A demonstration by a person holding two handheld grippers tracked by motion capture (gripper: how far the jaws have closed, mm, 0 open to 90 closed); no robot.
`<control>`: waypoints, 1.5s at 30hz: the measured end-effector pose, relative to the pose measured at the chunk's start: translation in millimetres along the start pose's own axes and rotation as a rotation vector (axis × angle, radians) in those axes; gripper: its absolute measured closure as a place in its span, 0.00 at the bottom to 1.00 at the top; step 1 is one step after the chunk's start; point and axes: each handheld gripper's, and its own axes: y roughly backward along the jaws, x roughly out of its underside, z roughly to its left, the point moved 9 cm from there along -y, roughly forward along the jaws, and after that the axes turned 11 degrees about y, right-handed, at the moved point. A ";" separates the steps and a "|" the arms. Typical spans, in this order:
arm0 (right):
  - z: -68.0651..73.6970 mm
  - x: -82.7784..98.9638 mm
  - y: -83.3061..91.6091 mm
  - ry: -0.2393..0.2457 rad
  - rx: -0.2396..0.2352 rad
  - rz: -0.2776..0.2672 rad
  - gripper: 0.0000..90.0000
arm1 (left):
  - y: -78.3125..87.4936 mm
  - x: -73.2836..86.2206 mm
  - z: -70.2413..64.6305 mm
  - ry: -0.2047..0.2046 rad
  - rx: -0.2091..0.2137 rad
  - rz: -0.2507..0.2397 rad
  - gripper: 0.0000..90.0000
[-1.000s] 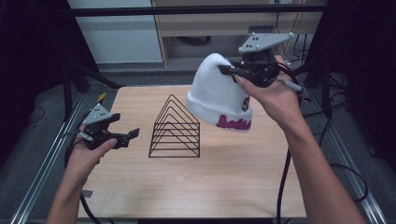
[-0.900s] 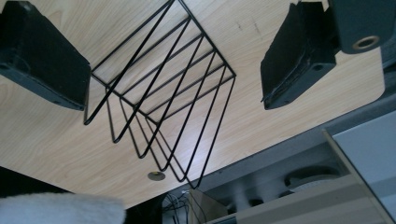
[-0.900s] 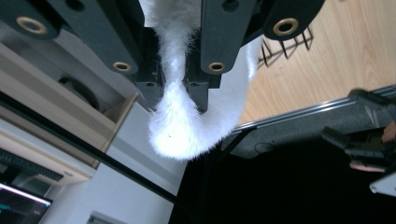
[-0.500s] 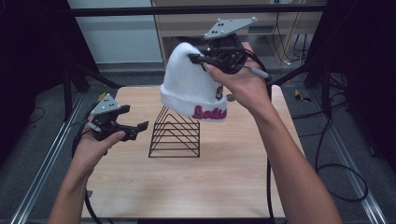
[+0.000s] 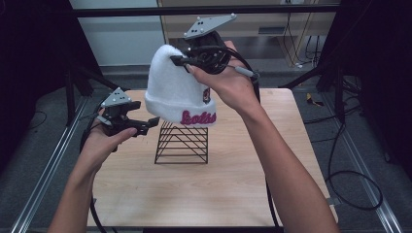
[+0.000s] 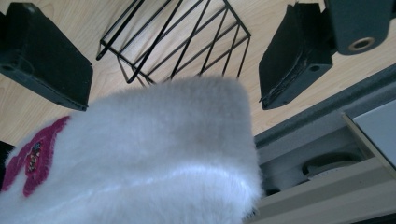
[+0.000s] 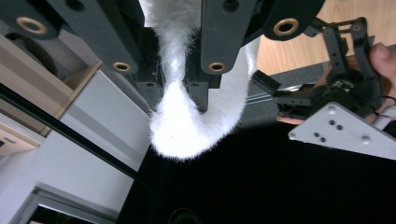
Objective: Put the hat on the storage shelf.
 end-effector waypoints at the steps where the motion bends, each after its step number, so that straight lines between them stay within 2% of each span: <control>1: 0.8 -0.7 -1.1 0.002 -0.003 -0.002 0.91 | -0.4 -0.8 2.4 0.001 -0.006 0.003 0.12; 7: 6.9 -4.6 -7.2 0.007 -0.022 -0.006 0.91 | -3.5 -5.4 13.8 0.043 0.007 -0.010 0.14; 9: 8.8 -6.2 -9.1 0.005 -0.036 -0.017 0.91 | -6.3 -5.5 19.1 0.079 0.026 -0.010 0.15; 13: 11.2 -6.3 -11.8 0.006 -0.046 -0.017 0.91 | -8.9 -6.4 21.0 0.090 0.051 -0.017 0.18; 14: 12.0 -5.9 -13.3 0.004 -0.048 -0.018 0.91 | -10.1 -6.6 20.9 0.089 0.069 -0.013 0.24; 15: 12.0 -5.9 -13.3 0.004 -0.048 -0.018 0.91 | -10.1 -6.6 20.9 0.089 0.069 -0.013 0.28; 16: 12.1 -5.8 -13.9 0.004 -0.049 -0.020 0.91 | -10.9 -6.9 20.3 0.084 0.076 -0.011 0.28; 17: 12.6 -5.1 -14.8 0.003 -0.053 -0.020 0.91 | -12.0 -7.6 20.0 0.065 0.074 -0.008 0.39; 20: 12.9 -4.5 -15.5 0.004 -0.054 -0.020 0.91 | -14.0 -8.6 20.2 0.048 0.070 -0.002 0.61; 21: 12.9 -4.2 -15.6 0.005 -0.054 -0.019 0.91 | -14.9 -9.4 18.6 0.038 0.079 -0.003 0.61; 23: 12.9 -3.5 -15.3 0.003 -0.057 -0.022 0.91 | -17.7 -10.8 15.9 0.032 0.079 -0.010 0.75; 25: 12.3 -2.0 -14.4 0.002 -0.054 -0.018 0.91 | -19.9 -10.4 13.3 0.004 0.060 -0.004 0.81; 26: 11.7 -1.1 -13.9 0.003 -0.052 -0.019 0.91 | -20.1 -10.3 12.4 0.000 0.052 -0.001 0.82; 29: 9.0 3.1 -10.6 -0.003 -0.045 -0.017 0.91 | -13.9 -10.9 9.7 -0.029 -0.009 -0.018 0.83; 30: 9.0 3.1 -10.6 -0.003 -0.045 -0.017 0.91 | -13.9 -10.9 9.7 -0.029 -0.009 -0.018 0.83; 33: 5.6 5.9 -6.8 -0.014 -0.035 -0.021 0.91 | 0.4 -7.9 8.4 -0.019 -0.027 -0.047 0.83; 36: 5.7 8.1 -6.9 -0.011 -0.036 -0.011 0.91 | 4.7 -3.9 7.2 -0.022 -0.032 -0.045 0.83; 38: 8.0 12.0 -9.3 -0.010 -0.040 -0.004 0.91 | 8.4 4.4 6.9 -0.028 -0.047 -0.039 0.83; 42: 10.0 19.2 -15.0 -0.010 -0.044 0.012 0.91 | 5.8 11.2 7.4 -0.031 -0.050 -0.028 0.83; 45: 9.5 25.0 -18.9 -0.013 -0.047 0.024 0.91 | -1.6 17.6 7.1 -0.014 -0.050 -0.031 0.83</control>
